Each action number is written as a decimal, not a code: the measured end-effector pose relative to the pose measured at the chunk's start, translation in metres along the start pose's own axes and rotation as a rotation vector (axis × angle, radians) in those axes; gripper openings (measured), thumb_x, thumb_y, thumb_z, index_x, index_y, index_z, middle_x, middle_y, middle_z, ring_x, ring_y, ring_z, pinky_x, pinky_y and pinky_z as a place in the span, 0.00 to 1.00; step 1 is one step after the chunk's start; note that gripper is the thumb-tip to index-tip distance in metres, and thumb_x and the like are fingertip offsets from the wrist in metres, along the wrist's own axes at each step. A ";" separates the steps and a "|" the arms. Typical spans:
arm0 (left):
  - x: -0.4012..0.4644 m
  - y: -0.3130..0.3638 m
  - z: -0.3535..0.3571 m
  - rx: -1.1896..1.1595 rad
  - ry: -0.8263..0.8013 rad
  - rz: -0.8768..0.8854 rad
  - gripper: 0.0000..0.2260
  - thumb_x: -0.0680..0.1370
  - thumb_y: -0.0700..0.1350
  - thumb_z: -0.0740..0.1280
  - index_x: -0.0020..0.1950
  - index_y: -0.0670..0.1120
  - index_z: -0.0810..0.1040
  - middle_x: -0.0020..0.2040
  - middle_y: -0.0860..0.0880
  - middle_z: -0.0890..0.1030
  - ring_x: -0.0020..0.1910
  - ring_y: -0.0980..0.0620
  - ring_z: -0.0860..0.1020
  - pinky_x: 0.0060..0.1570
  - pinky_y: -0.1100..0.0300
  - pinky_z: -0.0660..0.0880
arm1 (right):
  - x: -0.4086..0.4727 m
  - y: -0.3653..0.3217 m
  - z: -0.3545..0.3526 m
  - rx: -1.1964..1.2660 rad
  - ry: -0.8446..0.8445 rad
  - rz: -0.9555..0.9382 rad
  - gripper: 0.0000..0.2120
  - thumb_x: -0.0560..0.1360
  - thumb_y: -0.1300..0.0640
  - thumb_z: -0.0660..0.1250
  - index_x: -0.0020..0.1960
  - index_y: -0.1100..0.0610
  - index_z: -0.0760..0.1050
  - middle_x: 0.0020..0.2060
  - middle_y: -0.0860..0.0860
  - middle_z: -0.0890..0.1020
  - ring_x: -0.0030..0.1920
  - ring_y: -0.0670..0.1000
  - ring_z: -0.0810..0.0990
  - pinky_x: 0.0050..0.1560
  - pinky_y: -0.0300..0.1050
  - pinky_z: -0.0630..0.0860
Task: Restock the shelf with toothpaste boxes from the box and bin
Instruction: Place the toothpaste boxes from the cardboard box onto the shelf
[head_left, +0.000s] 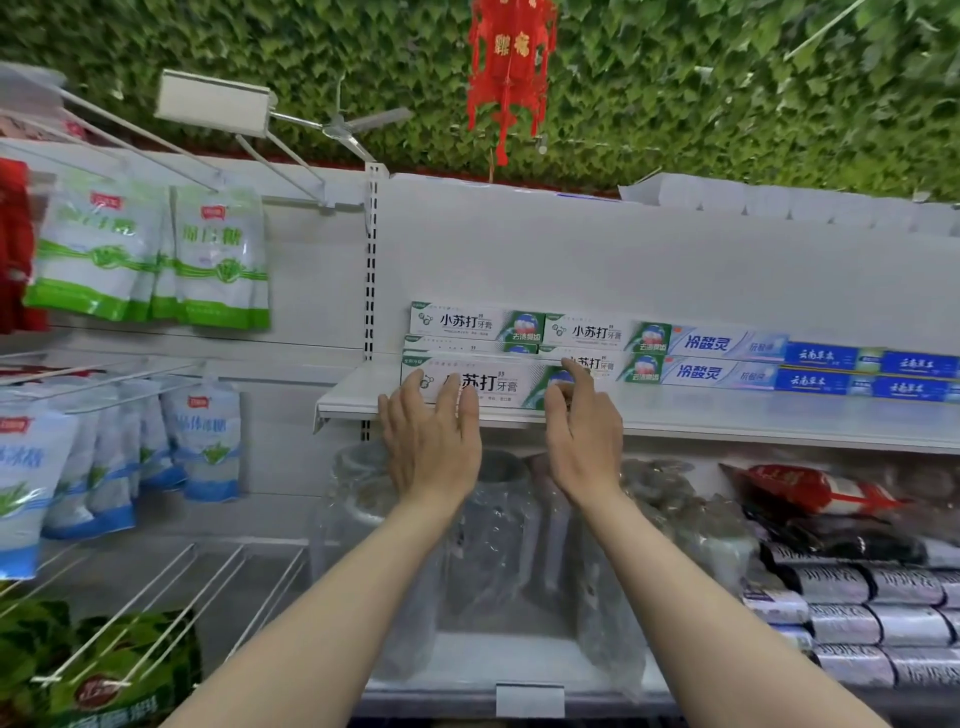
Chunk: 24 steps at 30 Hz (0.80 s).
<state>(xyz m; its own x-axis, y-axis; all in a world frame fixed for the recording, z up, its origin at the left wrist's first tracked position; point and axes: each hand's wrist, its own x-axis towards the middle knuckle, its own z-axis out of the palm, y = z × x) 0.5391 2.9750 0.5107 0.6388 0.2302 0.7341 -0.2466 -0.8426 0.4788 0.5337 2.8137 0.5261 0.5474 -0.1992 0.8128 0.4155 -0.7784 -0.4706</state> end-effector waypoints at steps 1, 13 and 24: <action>0.002 0.001 0.000 0.017 -0.007 0.000 0.34 0.79 0.64 0.38 0.73 0.52 0.73 0.76 0.43 0.65 0.75 0.43 0.60 0.79 0.46 0.45 | 0.001 0.000 0.000 -0.006 0.003 -0.004 0.32 0.78 0.39 0.46 0.75 0.53 0.67 0.54 0.49 0.82 0.54 0.55 0.77 0.60 0.54 0.69; 0.039 0.010 0.000 0.227 -0.225 -0.002 0.35 0.80 0.64 0.35 0.73 0.55 0.73 0.75 0.39 0.66 0.72 0.42 0.68 0.78 0.44 0.41 | 0.026 0.000 0.012 -0.131 -0.202 0.048 0.25 0.85 0.45 0.44 0.77 0.54 0.61 0.50 0.50 0.85 0.61 0.52 0.79 0.77 0.54 0.55; 0.050 0.016 0.009 0.234 -0.326 -0.082 0.35 0.81 0.65 0.36 0.75 0.49 0.68 0.73 0.41 0.70 0.71 0.43 0.70 0.77 0.42 0.46 | 0.038 -0.004 0.020 -0.315 -0.408 0.142 0.29 0.83 0.39 0.41 0.81 0.48 0.55 0.75 0.50 0.70 0.77 0.52 0.63 0.76 0.57 0.56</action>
<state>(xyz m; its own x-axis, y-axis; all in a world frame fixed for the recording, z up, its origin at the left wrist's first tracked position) 0.5734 2.9689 0.5510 0.8560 0.1667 0.4893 -0.0367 -0.9246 0.3792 0.5673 2.8215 0.5520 0.8466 -0.1171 0.5193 0.1126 -0.9140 -0.3897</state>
